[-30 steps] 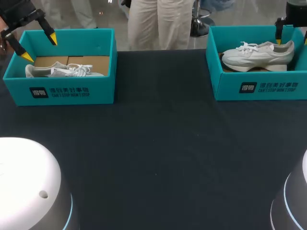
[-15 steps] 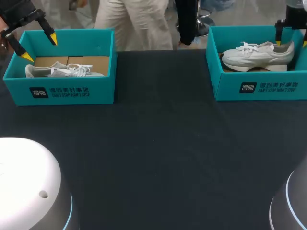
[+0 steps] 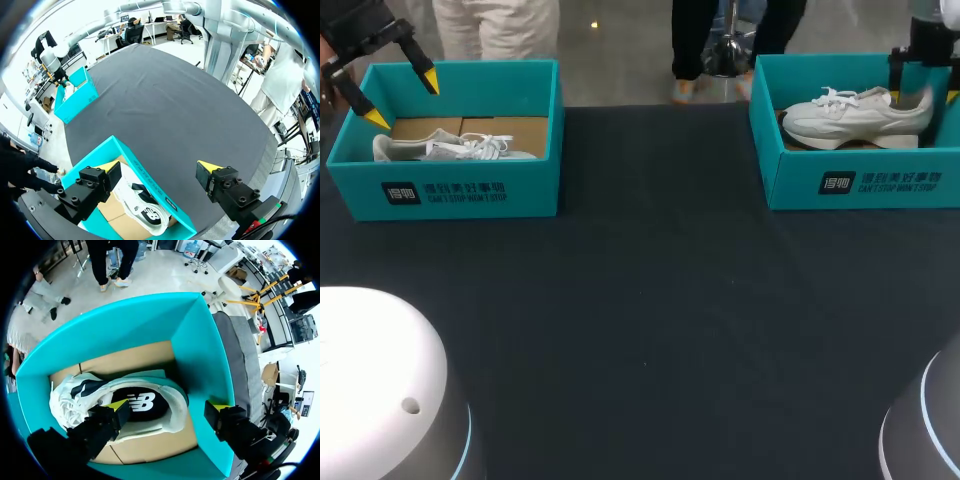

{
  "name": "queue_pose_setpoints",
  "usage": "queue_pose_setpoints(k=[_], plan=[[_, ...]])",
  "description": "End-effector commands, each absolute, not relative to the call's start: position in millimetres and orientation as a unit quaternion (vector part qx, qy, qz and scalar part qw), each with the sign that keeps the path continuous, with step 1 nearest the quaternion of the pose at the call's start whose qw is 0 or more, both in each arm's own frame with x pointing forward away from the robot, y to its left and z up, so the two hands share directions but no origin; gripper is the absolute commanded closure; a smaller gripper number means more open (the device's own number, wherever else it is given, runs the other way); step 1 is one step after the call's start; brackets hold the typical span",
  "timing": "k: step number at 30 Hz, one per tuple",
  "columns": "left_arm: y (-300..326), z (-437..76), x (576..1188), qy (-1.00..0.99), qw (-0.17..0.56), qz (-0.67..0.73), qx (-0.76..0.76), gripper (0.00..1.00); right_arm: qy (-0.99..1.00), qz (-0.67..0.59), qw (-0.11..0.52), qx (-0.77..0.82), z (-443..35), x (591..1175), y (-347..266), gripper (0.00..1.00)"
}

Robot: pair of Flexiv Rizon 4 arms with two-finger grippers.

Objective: Take the shoe out of the shoebox, open the shoe tongue, remove and reinsert the insole, then place the shoe into the shoebox

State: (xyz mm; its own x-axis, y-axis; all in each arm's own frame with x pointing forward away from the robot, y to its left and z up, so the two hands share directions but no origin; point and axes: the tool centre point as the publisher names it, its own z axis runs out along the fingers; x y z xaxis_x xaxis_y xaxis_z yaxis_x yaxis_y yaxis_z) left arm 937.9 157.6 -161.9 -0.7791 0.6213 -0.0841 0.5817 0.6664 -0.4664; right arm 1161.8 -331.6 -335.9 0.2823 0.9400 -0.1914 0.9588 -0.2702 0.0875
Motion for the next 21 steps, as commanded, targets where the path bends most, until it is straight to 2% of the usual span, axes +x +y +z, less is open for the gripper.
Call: queue_pose_setpoints(k=[1, 2, 3, 5, 10, 15, 21], plan=[[158, -162, 938, -0.912, 0.041, 0.241, -0.33, 0.0, 0.595, -0.064, 0.073, 0.798, -341, 1175, -334, 0.11], [158, -162, 938, -0.912, 0.041, 0.241, -0.33, 0.0, 0.594, -0.064, 0.073, 0.798, -342, 1175, -335, 0.14], [158, -162, 938, -0.912, 0.041, 0.241, -0.33, 0.0, 0.594, -0.064, 0.072, 0.799, -342, 1176, -335, 0.24], [158, -162, 938, -0.912, 0.041, 0.241, -0.33, 0.0, 0.594, -0.065, 0.071, 0.799, -344, 1176, -334, 0.3], [158, -162, 938, -0.912, 0.041, 0.241, -0.33, 0.0, 0.594, -0.068, 0.068, 0.798, -347, 1175, -334, 0.23], [158, -162, 938, -0.912, 0.041, 0.241, -0.33, 0.0, 0.592, -0.074, 0.066, 0.8, -350, 1173, -338, 0.3], [158, -162, 938, -0.912, 0.041, 0.241, -0.33, 0.0, 0.591, -0.078, 0.063, 0.8, -355, 1172, -339, 0.31]])
